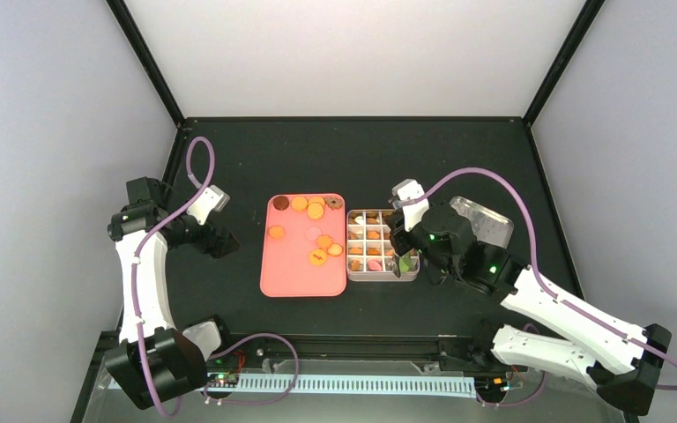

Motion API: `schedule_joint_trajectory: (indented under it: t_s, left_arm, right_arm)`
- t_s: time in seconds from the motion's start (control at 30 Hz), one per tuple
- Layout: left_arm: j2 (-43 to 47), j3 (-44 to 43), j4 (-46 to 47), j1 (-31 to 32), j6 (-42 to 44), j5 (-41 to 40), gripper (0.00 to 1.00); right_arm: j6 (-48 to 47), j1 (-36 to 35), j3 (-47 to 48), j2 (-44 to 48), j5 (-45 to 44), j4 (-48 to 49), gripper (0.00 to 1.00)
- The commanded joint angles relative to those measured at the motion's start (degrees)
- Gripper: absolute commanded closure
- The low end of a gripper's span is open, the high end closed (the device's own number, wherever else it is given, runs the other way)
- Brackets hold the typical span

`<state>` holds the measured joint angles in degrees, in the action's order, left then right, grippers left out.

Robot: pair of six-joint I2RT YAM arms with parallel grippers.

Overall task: Pack the cookies
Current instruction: Move the fake cookies to the packing box.

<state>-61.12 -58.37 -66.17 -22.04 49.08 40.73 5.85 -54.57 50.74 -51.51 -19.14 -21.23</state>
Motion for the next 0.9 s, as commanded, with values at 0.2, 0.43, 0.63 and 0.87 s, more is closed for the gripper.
schedule_joint_trajectory:
  t_s: [0.2, 0.43, 0.63, 0.87]
  left_arm:
    - [0.6, -1.0, -1.1, 0.2, 1.4, 1.1, 0.01]
    - [0.7, -0.5, -1.2, 0.2, 1.9, 0.9, 0.01]
    - [0.7, -0.4, -1.0, 0.2, 1.9, 1.1, 0.01]
    - [1.2, -0.3, -1.4, 0.2, 2.2, 0.8, 0.01]
  right_arm:
    - [-2.6, 0.8, 4.0, -2.4, -1.1, 1.4, 0.99]
    - [-4.3, 1.1, 4.5, -3.8, -4.2, 1.3, 0.99]
    - [-3.2, 1.5, 4.5, -3.3, -2.5, 2.4, 0.99]
    - [-1.8, 1.6, 5.3, -4.4, 0.7, 3.6, 0.99]
